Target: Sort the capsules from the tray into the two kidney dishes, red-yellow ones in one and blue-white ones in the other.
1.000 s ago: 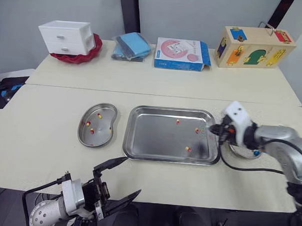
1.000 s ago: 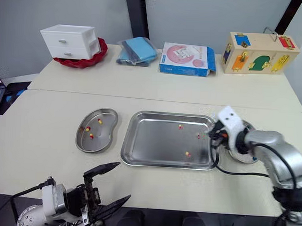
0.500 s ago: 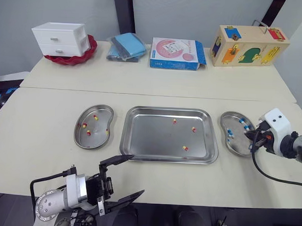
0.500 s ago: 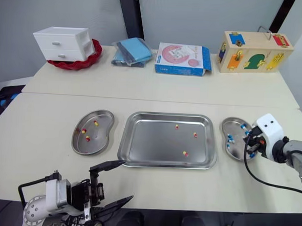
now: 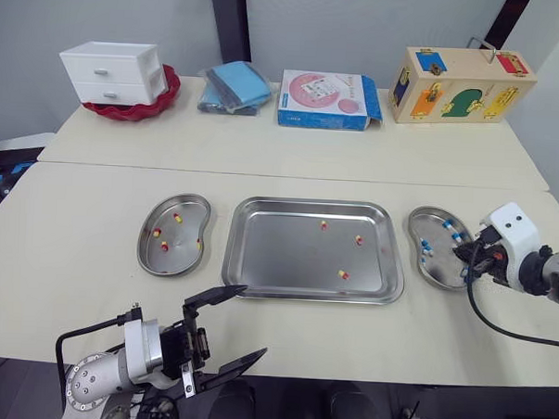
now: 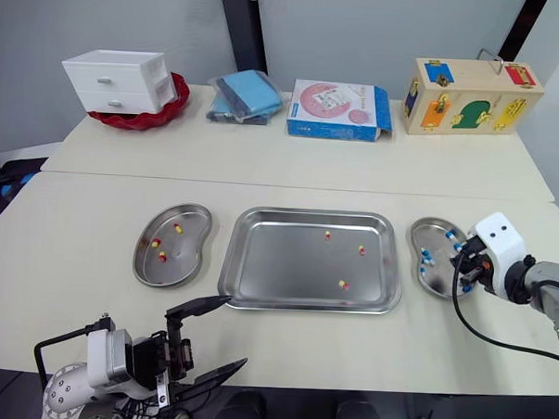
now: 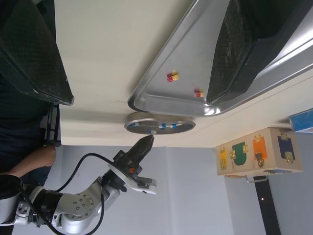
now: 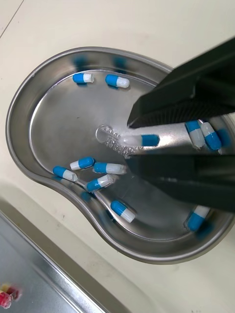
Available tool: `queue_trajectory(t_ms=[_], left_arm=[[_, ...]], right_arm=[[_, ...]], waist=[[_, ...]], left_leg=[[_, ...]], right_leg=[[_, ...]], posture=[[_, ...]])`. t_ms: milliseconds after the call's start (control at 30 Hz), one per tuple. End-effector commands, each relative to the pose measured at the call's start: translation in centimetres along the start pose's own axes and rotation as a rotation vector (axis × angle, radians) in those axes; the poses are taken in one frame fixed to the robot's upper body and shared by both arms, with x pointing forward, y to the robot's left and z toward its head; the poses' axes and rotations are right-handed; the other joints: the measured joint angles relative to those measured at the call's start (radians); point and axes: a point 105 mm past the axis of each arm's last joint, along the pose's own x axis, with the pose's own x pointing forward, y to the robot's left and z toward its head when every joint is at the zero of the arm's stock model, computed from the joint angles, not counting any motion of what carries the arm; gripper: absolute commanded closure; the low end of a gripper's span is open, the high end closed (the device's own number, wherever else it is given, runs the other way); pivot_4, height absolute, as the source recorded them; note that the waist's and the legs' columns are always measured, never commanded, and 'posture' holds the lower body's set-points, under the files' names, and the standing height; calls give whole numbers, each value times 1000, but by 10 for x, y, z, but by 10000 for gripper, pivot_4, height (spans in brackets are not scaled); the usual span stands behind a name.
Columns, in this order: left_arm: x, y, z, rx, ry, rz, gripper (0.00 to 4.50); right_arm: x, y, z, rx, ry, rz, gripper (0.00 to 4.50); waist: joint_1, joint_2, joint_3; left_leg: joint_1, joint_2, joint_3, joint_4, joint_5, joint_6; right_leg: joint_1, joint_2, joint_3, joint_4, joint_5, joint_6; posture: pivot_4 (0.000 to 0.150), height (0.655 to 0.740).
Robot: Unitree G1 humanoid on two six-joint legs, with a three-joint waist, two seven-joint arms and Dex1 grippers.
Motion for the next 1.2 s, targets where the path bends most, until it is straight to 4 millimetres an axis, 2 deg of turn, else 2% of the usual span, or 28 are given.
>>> queue_trajectory(t_ms=[33,167,300,400,500,567,700,833,967,1200], left_arm=[[2,-1,4,21,-17,-5,0],[1,-1,3,24,-10,1,0],[-3,2,1,29,6,27,0],[-13,26,-6,8,136,197,0],[-27,54,-2,32,219,351,0],[-43,73,4,31,293,445,0],[-85,95,13,-6,480,594,0],[-136,113,21,-34,697,703,0],[-174,129,29,-59,819,768,0],[-210,139,28,-96,952,777,0]], right_arm=[[-9,-7,11,-39,-36,-30,24590],[-9,-7,12,-42,-37,-29,13829],[-10,-8,11,-43,-46,-29,303],[-17,-6,14,-75,-114,-3,303],[-30,4,12,-140,-202,84,303],[-40,11,5,-151,-268,150,303],[-53,11,-21,-138,-295,214,303],[-61,6,-41,-103,-336,225,303],[-62,3,-67,-115,-293,234,303],[-57,-6,-83,-107,-262,221,303]], waist=[[0,0,0],[0,0,0],[0,0,0],[1,0,0],[8,0,0],[14,-1,0],[14,-1,0],[12,-1,1],[8,0,1],[-1,0,1]], left_leg=[[0,0,0,0,0,0],[0,0,0,0,0,0],[0,0,0,0,0,0],[0,0,0,0,0,0],[0,0,-1,0,0,0],[0,0,-2,0,0,0],[1,0,-2,1,0,0],[3,0,-2,0,0,0],[7,0,-1,-1,0,0],[8,0,0,-3,0,0]], right_leg=[[0,0,0,0,0,0],[0,0,0,0,0,0],[0,0,0,0,0,0],[0,0,0,0,0,0],[0,0,-1,0,0,0],[1,0,-2,0,0,0],[3,0,-2,0,0,0],[4,0,-2,0,0,0],[7,0,-1,-1,-1,0],[7,0,-1,-2,-1,0]], posture=[[1500,7400],[1500,7400],[1500,7400],[1500,7400],[1500,7400],[1500,7400],[1500,7400],[1500,7400],[1500,7400],[1500,7400]])
